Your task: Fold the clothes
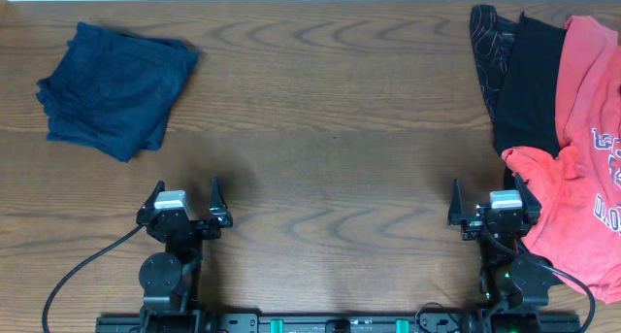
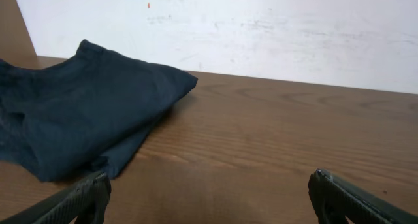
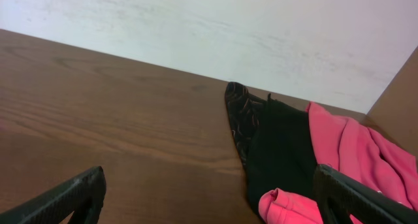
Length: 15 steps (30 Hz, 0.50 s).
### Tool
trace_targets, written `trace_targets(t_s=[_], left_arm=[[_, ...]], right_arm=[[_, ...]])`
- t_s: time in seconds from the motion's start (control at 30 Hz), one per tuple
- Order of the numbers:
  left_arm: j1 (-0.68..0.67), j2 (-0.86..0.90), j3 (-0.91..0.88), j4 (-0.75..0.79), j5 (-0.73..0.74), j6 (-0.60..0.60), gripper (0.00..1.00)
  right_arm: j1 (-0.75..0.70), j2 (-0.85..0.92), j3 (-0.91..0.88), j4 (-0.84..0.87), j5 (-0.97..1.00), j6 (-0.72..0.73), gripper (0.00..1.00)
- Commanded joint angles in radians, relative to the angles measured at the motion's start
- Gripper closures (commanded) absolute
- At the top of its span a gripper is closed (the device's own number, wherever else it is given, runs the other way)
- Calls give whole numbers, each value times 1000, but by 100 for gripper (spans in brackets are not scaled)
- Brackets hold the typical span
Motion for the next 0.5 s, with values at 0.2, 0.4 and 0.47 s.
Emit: trace_targets(t_s=[0.2, 0.4, 0.47], left_arm=[[6, -8, -21, -38, -3, 17, 2], [6, -8, -21, -38, -3, 17, 2], [6, -8, -21, -38, -3, 17, 2]], right_arm=[[-7, -7, -1, -4, 6, 16, 1], [-7, -7, -1, -4, 6, 16, 1], [-7, -6, -1, -4, 6, 16, 1]])
